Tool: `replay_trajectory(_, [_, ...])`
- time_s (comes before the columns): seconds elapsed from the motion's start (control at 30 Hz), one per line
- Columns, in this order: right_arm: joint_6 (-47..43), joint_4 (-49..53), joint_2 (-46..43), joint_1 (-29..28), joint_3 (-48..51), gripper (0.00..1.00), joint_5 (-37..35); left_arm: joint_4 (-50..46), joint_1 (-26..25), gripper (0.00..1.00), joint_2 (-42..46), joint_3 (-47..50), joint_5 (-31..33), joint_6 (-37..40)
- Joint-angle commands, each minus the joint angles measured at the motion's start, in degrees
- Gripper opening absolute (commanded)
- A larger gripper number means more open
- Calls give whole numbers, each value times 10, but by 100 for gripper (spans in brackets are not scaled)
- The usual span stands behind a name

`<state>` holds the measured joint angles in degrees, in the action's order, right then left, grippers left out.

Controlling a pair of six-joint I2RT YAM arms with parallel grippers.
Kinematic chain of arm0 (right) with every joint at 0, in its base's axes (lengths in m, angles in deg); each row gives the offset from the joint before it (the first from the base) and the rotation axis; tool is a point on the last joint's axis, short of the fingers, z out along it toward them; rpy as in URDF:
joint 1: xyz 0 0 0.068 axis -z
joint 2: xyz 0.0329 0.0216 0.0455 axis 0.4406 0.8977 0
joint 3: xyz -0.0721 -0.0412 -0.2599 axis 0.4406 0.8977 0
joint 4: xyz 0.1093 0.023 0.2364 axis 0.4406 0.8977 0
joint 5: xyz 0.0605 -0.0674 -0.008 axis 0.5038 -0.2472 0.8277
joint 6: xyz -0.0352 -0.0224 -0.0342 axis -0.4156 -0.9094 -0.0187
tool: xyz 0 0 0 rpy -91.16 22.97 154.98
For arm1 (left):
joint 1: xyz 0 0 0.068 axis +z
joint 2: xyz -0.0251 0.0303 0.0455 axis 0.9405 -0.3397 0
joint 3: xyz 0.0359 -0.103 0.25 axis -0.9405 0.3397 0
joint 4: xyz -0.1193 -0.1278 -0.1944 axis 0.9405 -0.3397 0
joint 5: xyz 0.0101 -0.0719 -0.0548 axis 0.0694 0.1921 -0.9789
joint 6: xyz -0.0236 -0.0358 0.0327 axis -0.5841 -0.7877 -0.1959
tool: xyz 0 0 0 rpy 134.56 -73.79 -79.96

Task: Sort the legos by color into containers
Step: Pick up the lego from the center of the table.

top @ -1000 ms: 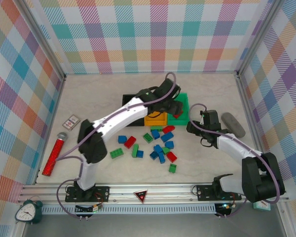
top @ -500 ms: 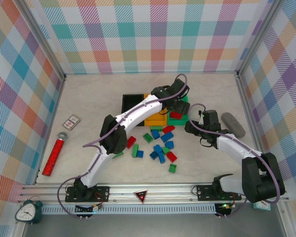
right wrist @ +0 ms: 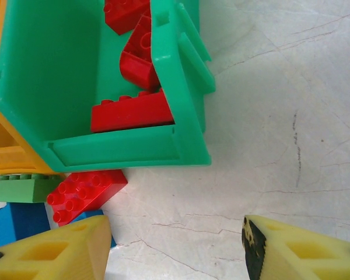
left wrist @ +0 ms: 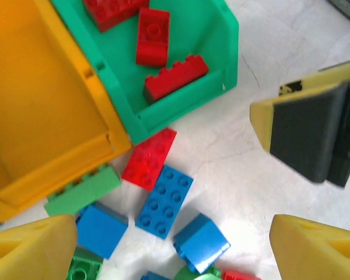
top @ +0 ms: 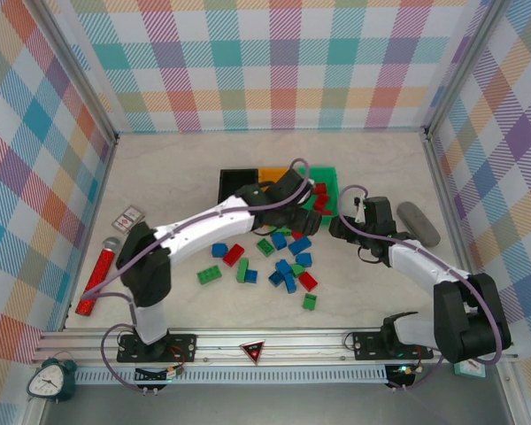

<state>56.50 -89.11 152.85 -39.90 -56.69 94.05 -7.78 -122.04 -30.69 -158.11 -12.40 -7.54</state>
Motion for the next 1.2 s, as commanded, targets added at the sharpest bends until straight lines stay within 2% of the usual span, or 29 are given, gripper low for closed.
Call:
replay_trajectory(0.0, [7, -19, 12, 1, 2, 62, 21, 38, -3, 85, 40, 66, 6, -34])
replay_trajectory(0.13, [7, -21, 18, 1, 2, 62, 26, 26, -2, 85, 83, 137, 39, -59])
replay_trajectory(0.37, [6, -23, 27, 0, -2, 62, 31, -49, 5, 81, 102, 201, 116, -76])
replay_trajectory(0.47, [7, -22, 27, 0, -3, 62, 32, -35, 26, 78, 118, 230, 110, -77])
replay_trajectory(0.57, [7, -22, 28, 0, -4, 62, 31, -28, 59, 76, 117, 246, 74, -78])
replay_trajectory(0.93, [4, -18, 26, 0, -4, 62, 29, -67, 121, 69, 62, 227, 28, -3])
replay_trajectory(1.17, [4, -17, 28, 0, -5, 62, 29, -106, 123, 65, 23, 192, 52, 45])
